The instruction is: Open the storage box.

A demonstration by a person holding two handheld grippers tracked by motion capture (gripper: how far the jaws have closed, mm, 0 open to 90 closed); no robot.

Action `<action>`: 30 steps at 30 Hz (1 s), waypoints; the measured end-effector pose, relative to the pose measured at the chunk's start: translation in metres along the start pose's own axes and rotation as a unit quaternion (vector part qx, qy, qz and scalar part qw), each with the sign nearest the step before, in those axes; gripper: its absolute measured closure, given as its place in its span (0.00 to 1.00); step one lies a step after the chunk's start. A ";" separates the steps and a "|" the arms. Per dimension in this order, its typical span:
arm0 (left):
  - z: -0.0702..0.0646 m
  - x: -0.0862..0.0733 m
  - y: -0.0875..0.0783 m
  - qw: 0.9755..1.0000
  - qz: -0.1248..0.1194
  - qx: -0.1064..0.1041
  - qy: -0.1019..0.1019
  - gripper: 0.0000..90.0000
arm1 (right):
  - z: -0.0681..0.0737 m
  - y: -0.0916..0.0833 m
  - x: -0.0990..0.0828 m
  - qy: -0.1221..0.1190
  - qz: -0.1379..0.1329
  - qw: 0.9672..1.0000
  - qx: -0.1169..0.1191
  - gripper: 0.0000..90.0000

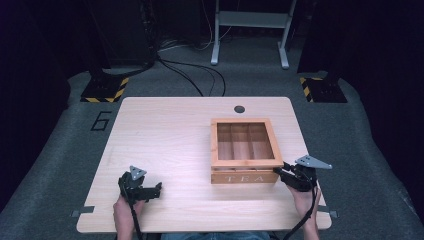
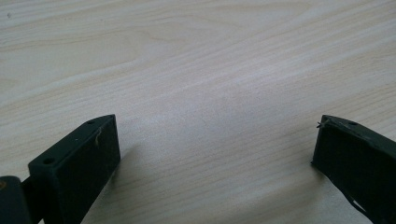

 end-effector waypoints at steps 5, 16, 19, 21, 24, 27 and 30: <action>0.000 0.000 0.000 1.000 0.000 0.000 0.000 0.00 | -0.001 -0.005 -0.003 0.001 -0.002 1.000 -0.004 0.69; 0.000 0.000 0.000 1.000 0.000 0.000 0.000 0.00 | 0.000 -0.010 -0.012 0.002 0.014 1.000 -0.006 0.65; 0.000 0.000 0.000 1.000 0.000 0.000 0.000 0.00 | -0.001 -0.009 -0.016 0.001 0.020 1.000 -0.006 0.62; 0.000 0.000 0.000 1.000 0.000 0.000 0.000 0.00 | -0.002 -0.009 -0.019 0.001 0.025 1.000 -0.008 0.57; 0.000 0.000 0.000 1.000 0.001 -0.001 -0.001 0.00 | -0.002 -0.011 -0.021 0.014 0.027 1.000 -0.001 0.49; 0.000 0.000 0.000 1.000 0.001 -0.001 -0.001 0.00 | -0.004 -0.015 -0.022 0.012 0.033 0.999 -0.004 0.39; 0.000 0.000 0.000 1.000 0.001 -0.001 -0.002 0.00 | -0.005 -0.017 -0.024 0.010 0.035 0.999 -0.008 0.30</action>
Point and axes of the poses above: each handheld gripper's, and its own axes: y roughly forward along the jaws, x roughly out of its top, z roughly to its left, the point moved 5 cm from there along y, roughly forward along the jaws, and after that the axes turned 6 degrees about -x, right-handed, at the moved point
